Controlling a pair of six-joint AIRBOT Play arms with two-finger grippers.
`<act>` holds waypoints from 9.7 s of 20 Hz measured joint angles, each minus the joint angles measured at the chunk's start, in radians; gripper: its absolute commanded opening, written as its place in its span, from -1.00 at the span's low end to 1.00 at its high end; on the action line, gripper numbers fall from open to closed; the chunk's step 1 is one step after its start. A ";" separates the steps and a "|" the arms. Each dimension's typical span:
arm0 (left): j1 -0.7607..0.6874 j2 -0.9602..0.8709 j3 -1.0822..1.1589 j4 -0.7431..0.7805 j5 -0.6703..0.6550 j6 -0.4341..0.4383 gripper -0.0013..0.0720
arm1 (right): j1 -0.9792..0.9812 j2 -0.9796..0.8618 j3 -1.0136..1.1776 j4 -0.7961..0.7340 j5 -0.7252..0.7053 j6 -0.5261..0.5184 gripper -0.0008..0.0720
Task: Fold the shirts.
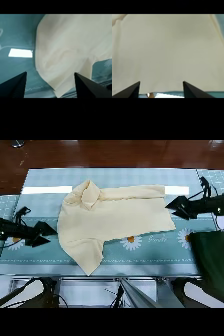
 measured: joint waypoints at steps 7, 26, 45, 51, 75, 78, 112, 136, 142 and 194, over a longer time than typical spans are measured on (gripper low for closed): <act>0.016 0.012 -0.217 -0.154 0.066 0.130 0.94 | -0.002 0.158 -0.157 0.082 -0.035 -0.053 0.71; 0.016 0.012 -0.331 -0.378 0.214 0.304 -0.92 | -0.326 0.097 -0.195 -0.116 -0.014 0.002 0.71; 0.016 0.015 -0.306 -0.409 0.182 0.322 -0.92 | -0.048 -0.275 0.031 -0.001 -0.051 -0.074 -0.92; 0.000 0.106 0.100 -0.717 0.058 0.357 -0.92 | 0.019 -0.193 0.591 -0.006 0.049 -0.021 -0.92; -0.259 0.692 1.016 0.247 0.124 -0.116 -0.92 | 0.037 0.583 0.848 -0.490 0.266 0.180 -0.92; -0.280 0.640 0.821 0.238 0.112 -0.132 -0.92 | 0.037 0.542 0.694 -0.409 0.273 0.150 -0.92; -0.323 -0.315 0.438 0.019 0.137 -0.030 0.96 | -0.022 -0.493 0.465 -0.089 0.137 -0.088 0.72; -0.031 0.044 -0.229 -0.092 0.082 0.040 0.95 | -0.134 0.173 -0.220 0.085 -0.041 -0.089 0.71; -0.164 0.047 -0.283 -0.168 0.146 0.109 -0.08 | -0.328 0.179 -0.209 0.027 -0.072 -0.057 0.71; -0.264 -0.595 0.766 -0.303 0.121 -0.093 -0.92 | -0.066 -0.584 0.518 0.165 0.049 -0.081 -0.91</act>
